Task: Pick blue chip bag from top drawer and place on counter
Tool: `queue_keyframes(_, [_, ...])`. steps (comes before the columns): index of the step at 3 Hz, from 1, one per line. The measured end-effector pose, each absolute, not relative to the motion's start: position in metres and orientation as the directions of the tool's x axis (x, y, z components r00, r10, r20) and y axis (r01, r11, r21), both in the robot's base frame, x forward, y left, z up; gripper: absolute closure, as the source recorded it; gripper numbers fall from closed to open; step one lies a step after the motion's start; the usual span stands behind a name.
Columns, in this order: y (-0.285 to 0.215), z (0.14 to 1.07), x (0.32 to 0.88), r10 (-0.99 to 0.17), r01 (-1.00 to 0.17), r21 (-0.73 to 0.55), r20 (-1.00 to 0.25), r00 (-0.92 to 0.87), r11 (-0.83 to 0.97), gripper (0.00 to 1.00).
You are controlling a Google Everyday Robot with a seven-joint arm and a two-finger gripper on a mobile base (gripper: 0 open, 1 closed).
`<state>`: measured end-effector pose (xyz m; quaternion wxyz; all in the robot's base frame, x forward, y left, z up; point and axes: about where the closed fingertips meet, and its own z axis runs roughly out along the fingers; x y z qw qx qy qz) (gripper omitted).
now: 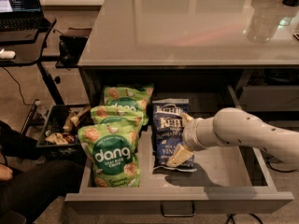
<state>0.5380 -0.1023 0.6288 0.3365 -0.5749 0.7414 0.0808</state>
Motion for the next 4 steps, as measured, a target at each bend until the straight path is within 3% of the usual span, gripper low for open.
queue_keyframes(1, [-0.1023, 0.6288, 0.538, -0.798, -0.907, -0.267, -0.592, -0.113, 0.326, 0.19])
queue_keyframes(4, [-0.1023, 0.6288, 0.538, -0.798, -0.907, -0.267, -0.592, -0.112, 0.326, 0.88])
